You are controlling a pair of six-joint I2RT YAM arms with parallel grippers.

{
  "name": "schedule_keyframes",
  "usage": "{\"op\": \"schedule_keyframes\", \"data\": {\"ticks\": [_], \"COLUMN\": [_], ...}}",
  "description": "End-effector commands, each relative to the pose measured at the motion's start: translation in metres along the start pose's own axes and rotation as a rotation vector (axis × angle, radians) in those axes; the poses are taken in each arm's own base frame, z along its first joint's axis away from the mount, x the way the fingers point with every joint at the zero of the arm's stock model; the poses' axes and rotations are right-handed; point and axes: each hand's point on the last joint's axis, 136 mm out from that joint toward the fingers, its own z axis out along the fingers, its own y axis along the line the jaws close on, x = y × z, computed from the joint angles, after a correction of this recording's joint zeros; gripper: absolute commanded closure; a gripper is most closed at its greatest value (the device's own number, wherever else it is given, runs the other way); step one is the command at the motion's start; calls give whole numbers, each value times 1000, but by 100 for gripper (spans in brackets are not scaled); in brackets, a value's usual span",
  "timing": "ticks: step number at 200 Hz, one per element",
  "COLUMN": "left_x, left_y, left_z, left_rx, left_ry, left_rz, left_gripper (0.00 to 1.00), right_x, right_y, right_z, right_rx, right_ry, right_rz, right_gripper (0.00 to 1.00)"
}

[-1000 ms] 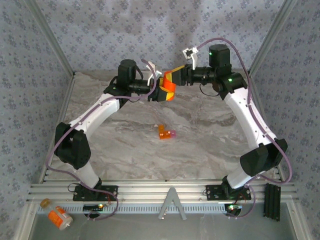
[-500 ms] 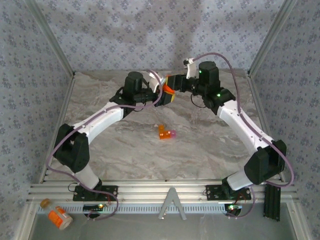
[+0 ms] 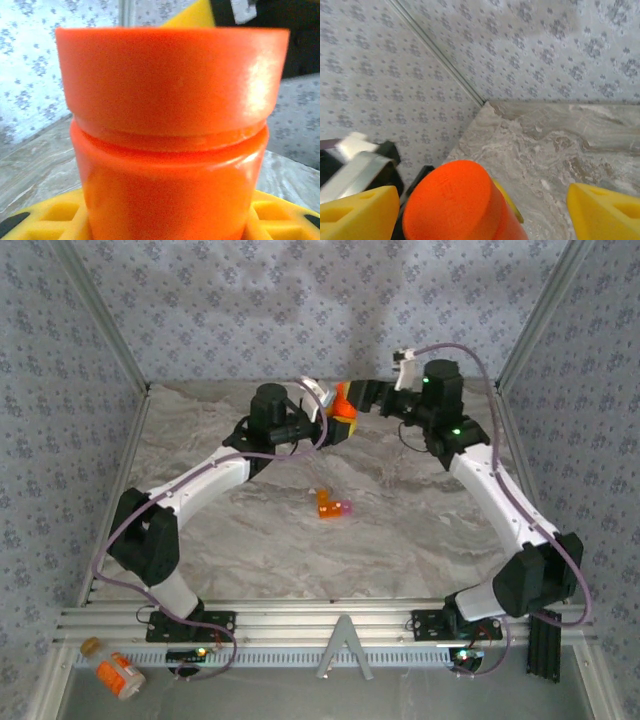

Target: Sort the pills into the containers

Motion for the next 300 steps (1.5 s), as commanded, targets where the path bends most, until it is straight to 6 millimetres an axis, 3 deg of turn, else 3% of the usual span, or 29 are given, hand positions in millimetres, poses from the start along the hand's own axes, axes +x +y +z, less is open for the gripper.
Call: {"op": "schedule_keyframes", "data": {"ticks": [1,49,115,163,192,230,258,300], "left_x": [-45,-45,-42,-42,-43,-49,-54,-47], "left_y": [-27,-55,-59,-59,-57,-44,-38,-51], "left_z": [-24,-36,-38,-37,-37,-32,-27,-3], "left_rx": [181,420,455,455,446,329,216,48], "left_ry": [-85,-3,23,25,23,-15,-89,-111], "left_rz": [73,31,22,24,24,38,64,168], "left_gripper": [100,100,100,100,100,100,100,100], "right_x": [-11,-10,2,9,12,20,33,56], "right_y": [31,52,71,73,73,58,39,23], "right_z": [-26,-17,2,5,5,16,32,61], "right_rx": [-133,-265,-296,-308,-302,-188,-84,44], "right_ry": [34,167,239,262,265,234,187,147], "right_rz": [-93,-136,-181,-177,-176,-157,-90,-24], "right_gripper": [11,12,16,24,39,55,56,57]}}
